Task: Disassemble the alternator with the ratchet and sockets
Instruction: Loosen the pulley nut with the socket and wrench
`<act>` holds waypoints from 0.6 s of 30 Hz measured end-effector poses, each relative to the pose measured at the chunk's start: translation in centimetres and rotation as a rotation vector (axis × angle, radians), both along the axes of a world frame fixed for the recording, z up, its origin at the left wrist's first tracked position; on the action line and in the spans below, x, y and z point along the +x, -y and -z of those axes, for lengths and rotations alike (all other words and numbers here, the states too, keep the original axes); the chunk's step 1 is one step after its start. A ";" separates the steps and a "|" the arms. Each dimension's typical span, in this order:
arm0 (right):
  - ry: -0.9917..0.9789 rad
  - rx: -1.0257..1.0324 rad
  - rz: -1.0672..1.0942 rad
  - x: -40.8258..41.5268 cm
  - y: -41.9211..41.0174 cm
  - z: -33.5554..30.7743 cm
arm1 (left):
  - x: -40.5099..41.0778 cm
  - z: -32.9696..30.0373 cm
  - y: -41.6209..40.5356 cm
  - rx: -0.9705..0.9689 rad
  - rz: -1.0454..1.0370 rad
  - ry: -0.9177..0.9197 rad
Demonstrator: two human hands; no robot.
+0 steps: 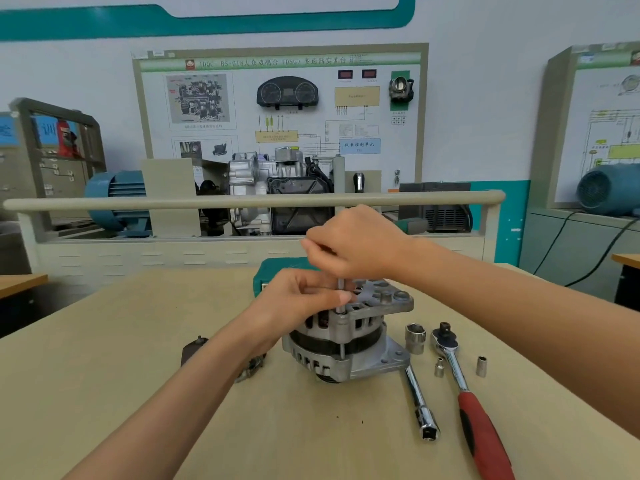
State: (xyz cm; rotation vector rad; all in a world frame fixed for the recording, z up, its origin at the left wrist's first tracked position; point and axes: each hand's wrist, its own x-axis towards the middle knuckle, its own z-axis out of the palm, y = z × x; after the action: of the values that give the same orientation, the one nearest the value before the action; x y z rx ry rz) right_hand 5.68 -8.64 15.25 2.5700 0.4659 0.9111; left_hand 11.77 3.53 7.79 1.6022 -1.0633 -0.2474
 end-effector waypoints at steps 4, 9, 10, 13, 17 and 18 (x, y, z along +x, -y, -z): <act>-0.077 0.155 0.316 0.9 -0.8 -0.2 | -0.2 0.1 1.5 -0.070 -0.137 0.042; 0.077 -0.045 0.207 0.2 -1.0 0.2 | -0.3 0.0 0.7 0.001 -0.008 0.036; 0.070 -0.057 0.167 0.1 -0.7 0.2 | -0.3 -0.1 0.3 0.022 0.028 0.022; -0.041 0.102 0.159 0.0 -0.2 -0.1 | 0.0 -0.2 0.2 0.039 -0.040 0.005; -0.058 0.171 0.467 0.7 -1.9 0.1 | -0.2 0.0 1.3 0.015 -0.184 0.029; -0.020 0.106 0.472 0.8 -2.2 0.2 | -0.3 0.0 1.4 0.012 -0.194 0.046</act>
State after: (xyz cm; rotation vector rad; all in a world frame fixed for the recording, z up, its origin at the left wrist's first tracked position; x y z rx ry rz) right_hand 6.44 -6.40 15.07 2.6110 -0.1893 0.7527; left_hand 11.44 2.12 7.76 1.7161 -0.9347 -0.0870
